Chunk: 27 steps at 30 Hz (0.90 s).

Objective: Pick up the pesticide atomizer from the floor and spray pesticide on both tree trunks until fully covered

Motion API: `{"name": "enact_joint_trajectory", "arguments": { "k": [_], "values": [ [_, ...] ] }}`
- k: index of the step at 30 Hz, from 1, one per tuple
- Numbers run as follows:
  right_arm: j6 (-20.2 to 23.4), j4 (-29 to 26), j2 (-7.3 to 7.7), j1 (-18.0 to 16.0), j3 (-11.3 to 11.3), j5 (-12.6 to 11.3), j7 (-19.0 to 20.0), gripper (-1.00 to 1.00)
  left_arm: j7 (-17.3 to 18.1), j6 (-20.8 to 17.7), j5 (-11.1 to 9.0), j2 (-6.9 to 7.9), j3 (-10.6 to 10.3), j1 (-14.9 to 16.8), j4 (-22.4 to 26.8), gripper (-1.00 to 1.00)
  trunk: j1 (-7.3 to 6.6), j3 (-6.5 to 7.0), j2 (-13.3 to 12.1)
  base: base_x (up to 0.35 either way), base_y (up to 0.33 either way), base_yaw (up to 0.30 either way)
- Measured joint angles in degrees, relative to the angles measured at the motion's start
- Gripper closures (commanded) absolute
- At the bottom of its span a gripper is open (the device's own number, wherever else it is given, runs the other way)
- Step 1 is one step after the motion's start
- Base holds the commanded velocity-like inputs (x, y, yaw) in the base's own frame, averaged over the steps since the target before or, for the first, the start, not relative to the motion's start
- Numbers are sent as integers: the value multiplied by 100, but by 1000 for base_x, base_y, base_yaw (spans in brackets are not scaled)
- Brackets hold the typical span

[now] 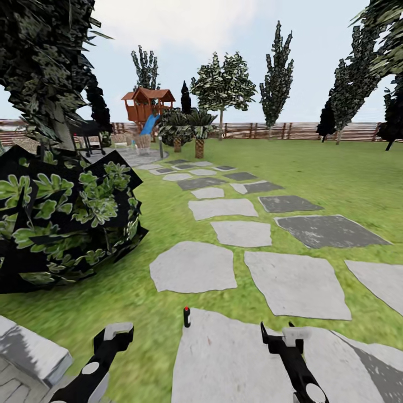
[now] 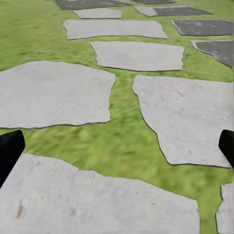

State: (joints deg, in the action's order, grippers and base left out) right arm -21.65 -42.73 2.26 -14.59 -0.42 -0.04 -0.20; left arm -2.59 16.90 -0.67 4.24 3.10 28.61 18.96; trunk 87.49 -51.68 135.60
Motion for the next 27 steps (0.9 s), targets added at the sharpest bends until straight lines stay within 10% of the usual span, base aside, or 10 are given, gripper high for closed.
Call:
{"name": "enact_joint_trajectory", "arguments": {
  "k": [27],
  "values": [
    [-6, -11, 74, -5, -282, -4, 3, -100, 1, 5, 10, 7, 4, -13, 5, -100, -1, 0, 0, 258, -198, -163]
  ]
}}
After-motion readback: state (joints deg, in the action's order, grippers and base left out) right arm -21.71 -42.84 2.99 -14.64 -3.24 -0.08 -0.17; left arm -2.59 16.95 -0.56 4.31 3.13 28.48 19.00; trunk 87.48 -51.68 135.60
